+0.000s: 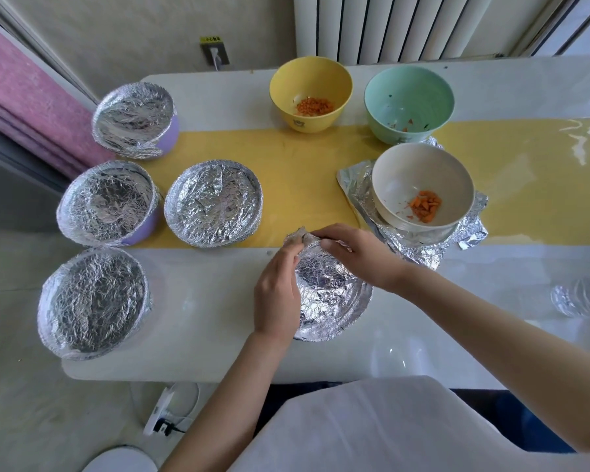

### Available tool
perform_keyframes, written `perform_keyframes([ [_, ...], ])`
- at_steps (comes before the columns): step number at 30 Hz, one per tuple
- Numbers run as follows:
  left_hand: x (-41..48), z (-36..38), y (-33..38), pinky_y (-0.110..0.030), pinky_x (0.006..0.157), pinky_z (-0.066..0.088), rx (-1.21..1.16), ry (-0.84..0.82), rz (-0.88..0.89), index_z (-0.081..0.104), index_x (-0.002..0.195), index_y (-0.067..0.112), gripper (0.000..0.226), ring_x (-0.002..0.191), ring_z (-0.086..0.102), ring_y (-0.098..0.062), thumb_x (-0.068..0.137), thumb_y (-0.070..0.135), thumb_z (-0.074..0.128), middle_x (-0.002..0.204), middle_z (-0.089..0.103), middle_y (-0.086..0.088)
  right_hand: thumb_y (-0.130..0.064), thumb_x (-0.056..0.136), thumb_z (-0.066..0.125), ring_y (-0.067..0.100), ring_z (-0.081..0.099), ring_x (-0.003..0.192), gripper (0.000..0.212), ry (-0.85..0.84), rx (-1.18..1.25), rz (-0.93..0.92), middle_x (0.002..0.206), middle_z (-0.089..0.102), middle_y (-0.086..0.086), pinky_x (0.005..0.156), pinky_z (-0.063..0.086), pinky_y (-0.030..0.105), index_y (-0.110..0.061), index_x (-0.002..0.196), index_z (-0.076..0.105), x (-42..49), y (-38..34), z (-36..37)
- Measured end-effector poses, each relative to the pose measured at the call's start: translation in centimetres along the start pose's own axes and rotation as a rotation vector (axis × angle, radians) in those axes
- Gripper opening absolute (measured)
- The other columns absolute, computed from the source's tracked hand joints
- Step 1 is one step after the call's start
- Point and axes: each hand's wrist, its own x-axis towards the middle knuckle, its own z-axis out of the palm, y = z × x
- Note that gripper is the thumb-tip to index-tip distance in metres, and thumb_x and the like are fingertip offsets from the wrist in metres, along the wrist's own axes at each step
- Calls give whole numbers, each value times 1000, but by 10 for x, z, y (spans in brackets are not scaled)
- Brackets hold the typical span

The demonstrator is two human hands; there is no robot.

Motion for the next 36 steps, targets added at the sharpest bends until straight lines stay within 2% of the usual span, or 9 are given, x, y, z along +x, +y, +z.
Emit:
perform_keyframes([
  [2, 1, 0, 0, -23, 95, 44, -25, -19, 35, 49, 118, 16, 28, 110, 54, -17, 95, 9, 34, 119, 61, -8, -20, 96, 50, 21, 58, 105, 29, 6, 1, -5, 117, 62, 8, 80, 37, 9, -6, 119, 62, -3, 2, 1],
  [5, 4, -1, 0, -34, 86, 49, -22, -37, 26, 53, 114, 14, 27, 100, 53, -19, 97, 12, 33, 109, 49, 1, -22, 95, 48, 28, 58, 102, 33, 52, -88, -54, 112, 62, 14, 87, 39, 26, -2, 116, 64, -3, 4, 1],
  [8, 7, -2, 0, -36, 83, 47, -4, -45, 12, 59, 110, 9, 28, 96, 54, -19, 97, 14, 35, 103, 52, -2, -20, 92, 46, 33, 57, 97, 35, 102, -236, -122, 103, 62, 16, 87, 43, 36, 0, 113, 65, -2, 3, 3],
  [12, 9, -3, 0, -32, 82, 47, -7, -46, 2, 63, 108, 6, 28, 93, 55, -17, 95, 12, 38, 99, 58, -5, -8, 95, 49, 32, 60, 96, 28, 140, -253, -143, 106, 66, 15, 84, 46, 35, -1, 119, 61, -2, -4, 5],
  [16, 10, -4, 0, -30, 80, 48, -30, -50, 4, 64, 109, 8, 30, 90, 58, -19, 94, 11, 39, 94, 60, -4, -2, 92, 49, 31, 65, 84, 26, 121, -234, -185, 100, 68, 13, 71, 52, 38, -3, 112, 66, -6, -4, 2],
  [21, 11, 0, 1, -36, 77, 50, -16, -65, 3, 65, 108, 6, 32, 87, 61, -23, 94, 13, 36, 93, 61, -6, 24, 67, 47, 31, 63, 93, 57, 83, -388, -264, 104, 68, 12, 72, 55, 43, -4, 112, 66, -7, -2, -3],
  [28, 14, 2, -1, -33, 76, 44, 63, -51, 60, 66, 104, 6, 25, 85, 50, -21, 93, 8, 43, 90, 62, -5, 17, 82, 47, 26, 54, 104, 57, 130, -390, -216, 116, 63, 10, 86, 46, 34, -7, 134, 48, -7, 6, 0],
  [32, 16, 3, 0, -30, 77, 44, 65, -50, 88, 66, 103, 5, 25, 86, 50, -19, 93, 8, 44, 91, 64, -5, 24, 76, 46, 28, 57, 103, 58, 105, -340, -239, 115, 62, 9, 86, 50, 41, -6, 123, 60, -7, 7, 0],
  [36, 14, 3, 0, -32, 80, 45, 33, -56, 67, 62, 108, 4, 25, 88, 50, -19, 95, 13, 43, 94, 63, -7, 25, 67, 41, 30, 55, 104, 67, 75, -361, -253, 119, 61, 7, 87, 50, 43, -8, 123, 59, -8, 4, -1],
])
